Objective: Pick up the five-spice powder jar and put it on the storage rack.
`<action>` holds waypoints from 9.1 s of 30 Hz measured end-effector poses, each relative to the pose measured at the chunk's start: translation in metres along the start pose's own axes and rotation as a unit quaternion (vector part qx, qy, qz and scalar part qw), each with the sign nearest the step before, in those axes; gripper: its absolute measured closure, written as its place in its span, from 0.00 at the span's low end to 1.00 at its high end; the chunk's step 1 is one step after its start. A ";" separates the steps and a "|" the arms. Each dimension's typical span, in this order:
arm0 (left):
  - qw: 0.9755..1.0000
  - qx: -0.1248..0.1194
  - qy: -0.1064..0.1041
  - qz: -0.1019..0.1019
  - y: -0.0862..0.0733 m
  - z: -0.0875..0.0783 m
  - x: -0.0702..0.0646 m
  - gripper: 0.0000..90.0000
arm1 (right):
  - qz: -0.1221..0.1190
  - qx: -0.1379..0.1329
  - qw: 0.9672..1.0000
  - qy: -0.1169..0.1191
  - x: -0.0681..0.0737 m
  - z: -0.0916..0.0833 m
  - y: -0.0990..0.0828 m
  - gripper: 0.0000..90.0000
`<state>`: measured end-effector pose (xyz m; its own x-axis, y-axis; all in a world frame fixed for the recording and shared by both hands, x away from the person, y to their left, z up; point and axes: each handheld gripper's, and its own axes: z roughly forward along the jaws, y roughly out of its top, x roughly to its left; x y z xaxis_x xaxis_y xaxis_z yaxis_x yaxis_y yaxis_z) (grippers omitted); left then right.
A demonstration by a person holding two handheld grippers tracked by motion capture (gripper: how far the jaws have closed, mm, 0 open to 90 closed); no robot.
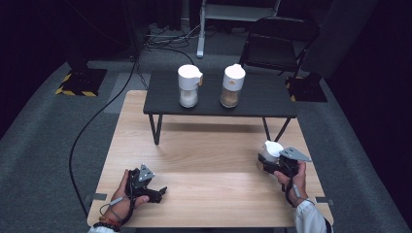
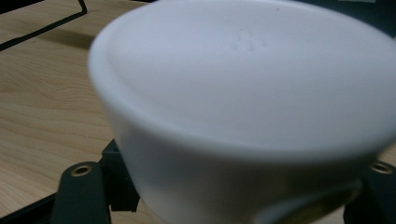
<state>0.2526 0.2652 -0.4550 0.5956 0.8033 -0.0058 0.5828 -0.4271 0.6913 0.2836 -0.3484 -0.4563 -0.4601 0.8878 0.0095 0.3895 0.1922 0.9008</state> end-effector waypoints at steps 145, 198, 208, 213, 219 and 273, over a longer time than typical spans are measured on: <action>1.000 0.000 0.000 0.001 0.000 0.000 0.000 0.00 | 0.000 -0.105 0.993 -0.055 0.024 0.021 0.212 0.33; 1.000 0.000 -0.001 0.001 0.000 0.000 0.000 0.00 | 0.012 -0.098 0.994 -0.047 0.009 0.032 0.198 0.14; 1.000 0.000 0.000 0.001 0.000 0.000 0.000 0.00 | 0.006 -0.097 0.994 -0.060 0.013 0.035 0.195 0.08; 1.000 0.000 -0.001 0.001 0.000 0.000 0.000 0.00 | 0.000 -0.096 0.993 -0.067 0.015 0.035 0.194 0.05; 1.000 0.000 0.000 0.001 0.000 0.000 0.000 0.00 | -0.007 -0.098 0.993 -0.072 0.015 0.034 0.191 0.02; 1.000 0.000 0.000 0.001 0.000 0.000 0.000 0.00 | -0.084 -0.134 0.983 -0.089 0.041 -0.012 0.149 0.01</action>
<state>0.2524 0.2655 -0.4549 0.5968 0.8024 -0.0049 0.5819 -0.4286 0.6911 0.3131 -0.2879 -0.3170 -0.3444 0.9163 -0.2042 0.0841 0.2468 0.9654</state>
